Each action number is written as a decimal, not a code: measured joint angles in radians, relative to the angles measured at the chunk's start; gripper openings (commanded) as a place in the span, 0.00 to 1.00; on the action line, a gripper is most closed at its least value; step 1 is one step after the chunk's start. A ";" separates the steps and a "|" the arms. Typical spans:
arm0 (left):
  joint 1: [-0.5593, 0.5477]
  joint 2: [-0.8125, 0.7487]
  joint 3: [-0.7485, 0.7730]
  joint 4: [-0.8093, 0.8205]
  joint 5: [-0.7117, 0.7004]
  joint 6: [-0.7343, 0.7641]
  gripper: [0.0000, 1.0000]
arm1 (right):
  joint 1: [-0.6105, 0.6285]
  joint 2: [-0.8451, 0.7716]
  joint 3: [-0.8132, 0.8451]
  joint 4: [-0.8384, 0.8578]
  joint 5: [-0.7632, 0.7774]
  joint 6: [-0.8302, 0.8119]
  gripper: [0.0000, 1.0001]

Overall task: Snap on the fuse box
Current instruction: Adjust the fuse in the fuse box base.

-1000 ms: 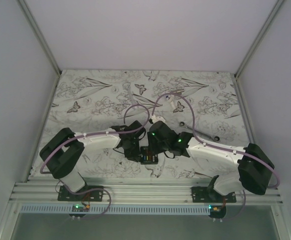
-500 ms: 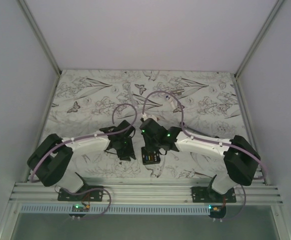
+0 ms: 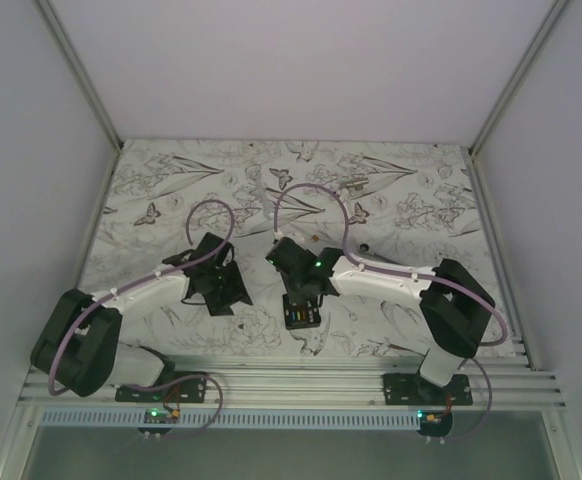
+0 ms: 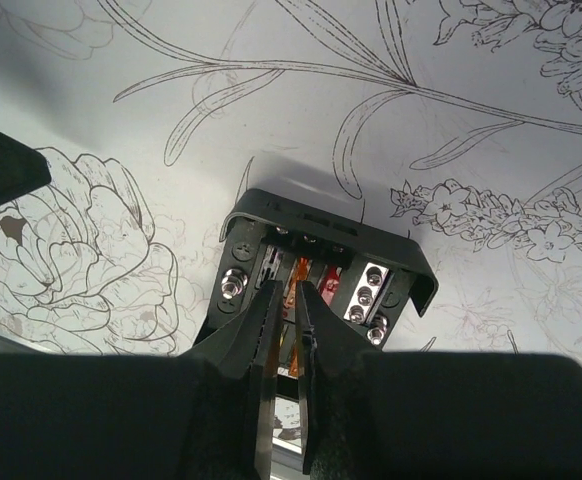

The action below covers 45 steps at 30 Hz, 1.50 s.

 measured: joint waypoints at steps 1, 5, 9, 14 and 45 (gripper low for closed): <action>0.007 -0.002 -0.001 0.000 0.002 0.008 0.60 | 0.000 0.007 0.008 -0.006 0.002 0.000 0.16; 0.028 -0.004 -0.002 -0.001 0.013 0.035 0.62 | 0.003 0.028 0.027 -0.026 0.005 0.004 0.15; 0.048 -0.005 -0.002 -0.003 0.024 0.065 0.62 | 0.006 0.047 0.042 -0.051 0.008 0.017 0.14; 0.060 -0.007 -0.002 -0.005 0.024 0.095 0.62 | 0.011 0.055 0.053 -0.082 0.018 0.027 0.14; 0.071 -0.011 0.002 -0.029 0.019 0.177 0.62 | -0.014 0.141 0.132 -0.142 -0.016 0.045 0.00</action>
